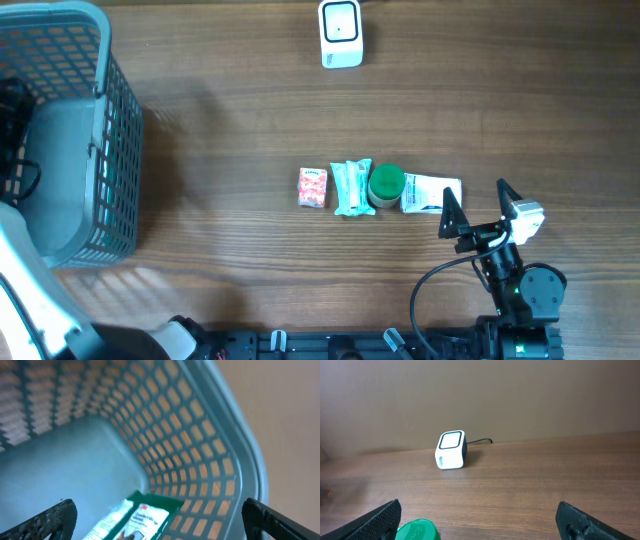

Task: Scan the item barcode
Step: 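Reach into the basket and grasp the white-green glove pack with the left gripper, then lift the glove pack out and lay it on the table left of the items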

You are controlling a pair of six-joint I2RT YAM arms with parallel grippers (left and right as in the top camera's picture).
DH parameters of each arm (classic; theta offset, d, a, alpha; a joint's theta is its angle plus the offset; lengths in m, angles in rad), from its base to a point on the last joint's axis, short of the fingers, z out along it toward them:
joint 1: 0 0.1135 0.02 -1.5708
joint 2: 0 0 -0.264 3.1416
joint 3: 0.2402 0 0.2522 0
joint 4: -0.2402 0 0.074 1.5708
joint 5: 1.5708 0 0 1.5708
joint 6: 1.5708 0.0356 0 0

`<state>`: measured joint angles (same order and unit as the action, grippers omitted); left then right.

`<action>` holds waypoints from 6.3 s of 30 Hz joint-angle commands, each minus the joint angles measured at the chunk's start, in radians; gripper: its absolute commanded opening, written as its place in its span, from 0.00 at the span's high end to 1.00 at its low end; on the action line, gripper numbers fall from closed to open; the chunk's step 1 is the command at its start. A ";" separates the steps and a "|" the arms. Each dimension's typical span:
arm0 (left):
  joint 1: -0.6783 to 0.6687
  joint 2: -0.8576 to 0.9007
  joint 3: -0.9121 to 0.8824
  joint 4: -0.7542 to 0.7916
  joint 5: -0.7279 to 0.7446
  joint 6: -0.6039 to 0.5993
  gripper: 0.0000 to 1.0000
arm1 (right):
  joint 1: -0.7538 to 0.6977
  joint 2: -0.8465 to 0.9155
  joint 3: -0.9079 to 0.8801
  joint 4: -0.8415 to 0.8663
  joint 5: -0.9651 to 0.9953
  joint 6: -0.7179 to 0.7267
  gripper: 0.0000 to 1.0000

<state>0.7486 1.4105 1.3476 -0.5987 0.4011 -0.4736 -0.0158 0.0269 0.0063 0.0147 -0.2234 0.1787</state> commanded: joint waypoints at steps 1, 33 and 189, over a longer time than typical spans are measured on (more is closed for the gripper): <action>0.012 0.051 0.049 -0.051 0.181 0.127 0.00 | 0.005 -0.004 -0.001 0.002 0.010 0.007 0.00; -0.095 0.561 0.782 -1.070 -0.083 0.575 0.00 | 0.005 -0.004 -0.001 0.002 0.010 0.007 0.00; -0.237 0.067 0.771 -0.393 0.340 0.592 0.96 | 0.005 -0.004 -0.001 0.002 0.010 0.007 0.00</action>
<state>0.5526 1.6119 2.1036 -1.0035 0.3519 0.1791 -0.0158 0.0269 0.0063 0.0147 -0.2234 0.1787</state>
